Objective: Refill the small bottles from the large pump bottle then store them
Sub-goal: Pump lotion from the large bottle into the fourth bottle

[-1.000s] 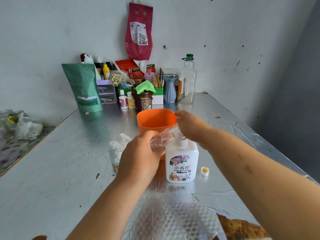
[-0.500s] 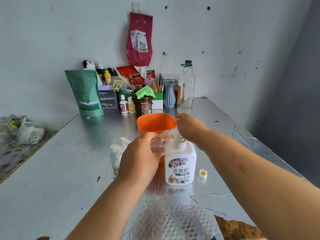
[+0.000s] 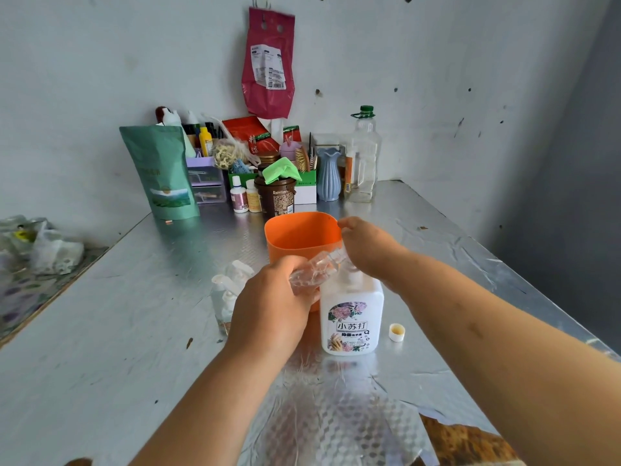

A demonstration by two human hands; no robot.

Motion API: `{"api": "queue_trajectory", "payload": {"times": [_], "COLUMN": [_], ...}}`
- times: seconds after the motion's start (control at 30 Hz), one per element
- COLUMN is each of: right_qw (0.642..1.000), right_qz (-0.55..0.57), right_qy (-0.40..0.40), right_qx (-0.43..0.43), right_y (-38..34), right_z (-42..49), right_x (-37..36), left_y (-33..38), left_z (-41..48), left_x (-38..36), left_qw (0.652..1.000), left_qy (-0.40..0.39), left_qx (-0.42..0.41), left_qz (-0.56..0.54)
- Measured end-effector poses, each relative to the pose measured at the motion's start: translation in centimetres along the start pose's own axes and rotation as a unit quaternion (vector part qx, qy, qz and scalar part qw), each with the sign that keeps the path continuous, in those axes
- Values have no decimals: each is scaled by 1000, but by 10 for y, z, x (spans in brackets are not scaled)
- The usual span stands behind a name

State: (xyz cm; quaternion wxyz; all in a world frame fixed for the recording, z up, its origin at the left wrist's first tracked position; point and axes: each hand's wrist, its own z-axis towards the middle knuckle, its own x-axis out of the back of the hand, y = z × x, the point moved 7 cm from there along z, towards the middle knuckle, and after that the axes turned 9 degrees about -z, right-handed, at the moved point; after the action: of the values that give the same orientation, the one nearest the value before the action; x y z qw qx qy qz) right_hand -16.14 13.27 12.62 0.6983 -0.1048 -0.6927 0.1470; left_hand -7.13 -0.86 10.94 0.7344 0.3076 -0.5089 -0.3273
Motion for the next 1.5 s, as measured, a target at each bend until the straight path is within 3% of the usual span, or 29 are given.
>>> {"api": "queue_trajectory", "payload": {"times": [0.5, 0.6, 0.9, 1.37, 1.5], "right_qw": [1000, 999, 999, 1000, 999], "right_qz": [5, -42, 38, -19, 43], "right_qy": [3, -11, 7, 1, 4], "right_qx": [-9, -2, -24, -8, -12], "right_y": [1, -1, 1, -2, 1], "right_z": [-5, -4, -6, -3, -1], "right_x": [9, 6, 3, 8, 8], "left_y": [13, 12, 5, 16, 14], "left_z": [-5, -4, -2, -5, -4], "left_x": [6, 6, 1, 8, 8], "left_qw": [1000, 1000, 1000, 1000, 1000], "left_qy": [-1, -2, -10, -3, -4], "left_qx": [-7, -7, 7, -6, -5], "left_qz": [6, 5, 3, -4, -7]}}
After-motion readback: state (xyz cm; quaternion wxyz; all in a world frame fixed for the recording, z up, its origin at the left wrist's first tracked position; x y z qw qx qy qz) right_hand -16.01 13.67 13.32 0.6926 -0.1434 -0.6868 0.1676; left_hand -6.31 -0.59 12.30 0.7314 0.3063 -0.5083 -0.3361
